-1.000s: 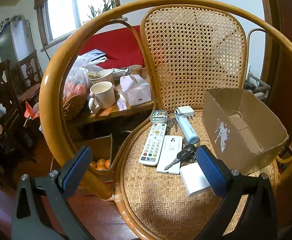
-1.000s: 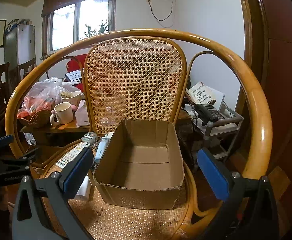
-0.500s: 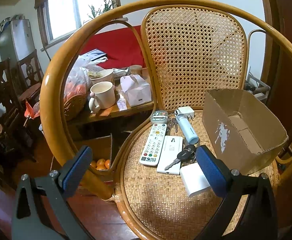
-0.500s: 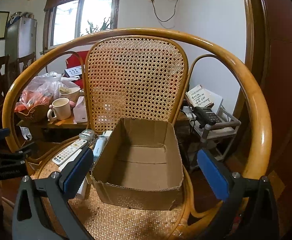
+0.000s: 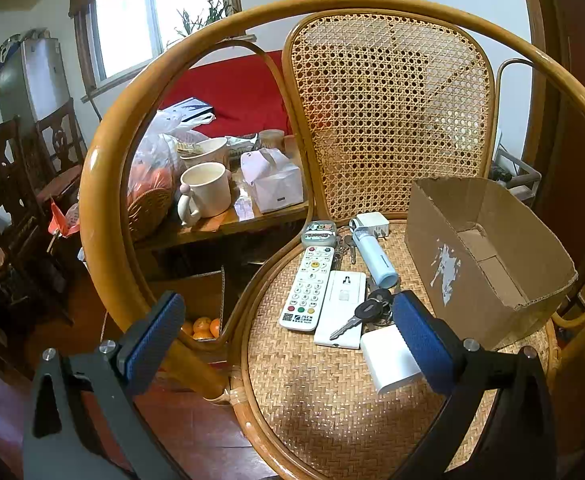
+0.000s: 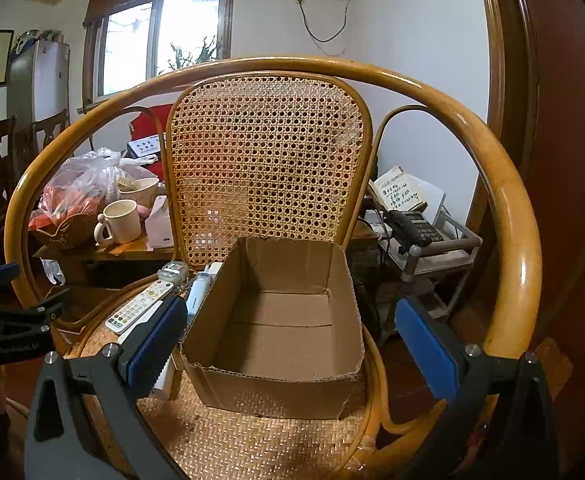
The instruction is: Organize rigid objects
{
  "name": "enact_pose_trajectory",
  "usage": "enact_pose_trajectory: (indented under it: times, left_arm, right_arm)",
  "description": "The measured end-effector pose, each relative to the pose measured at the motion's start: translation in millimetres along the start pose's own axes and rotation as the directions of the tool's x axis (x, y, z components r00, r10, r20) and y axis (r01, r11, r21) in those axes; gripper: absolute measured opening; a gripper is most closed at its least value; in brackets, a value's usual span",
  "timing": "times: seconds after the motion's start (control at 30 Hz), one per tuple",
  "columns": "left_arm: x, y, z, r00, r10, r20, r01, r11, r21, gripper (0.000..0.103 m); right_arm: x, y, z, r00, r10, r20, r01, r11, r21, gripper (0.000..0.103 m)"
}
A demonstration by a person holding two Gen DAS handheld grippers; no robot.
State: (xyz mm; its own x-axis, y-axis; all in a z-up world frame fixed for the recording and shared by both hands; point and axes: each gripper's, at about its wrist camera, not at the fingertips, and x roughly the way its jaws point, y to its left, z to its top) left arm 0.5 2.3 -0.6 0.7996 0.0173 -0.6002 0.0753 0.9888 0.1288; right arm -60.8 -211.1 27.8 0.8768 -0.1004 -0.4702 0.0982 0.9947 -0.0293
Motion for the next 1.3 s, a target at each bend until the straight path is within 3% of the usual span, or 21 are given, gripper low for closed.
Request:
enact_pose_trajectory:
  times: [0.9,1.3]
  left_arm:
    - [2.4,-1.6,0.0,1.0,-0.005,-0.004,0.005,1.0,0.0,0.103]
    - [13.0,-13.5,5.6,0.999,-0.005,-0.038,0.006,1.0,0.016,0.103]
  right_arm:
    - [-0.8,0.7,-0.3,1.0,0.001,-0.003,-0.001,1.0,-0.009,0.103]
    - [9.6,-8.3,9.4,0.998,0.038,-0.05,-0.036,0.999,0.031,0.103]
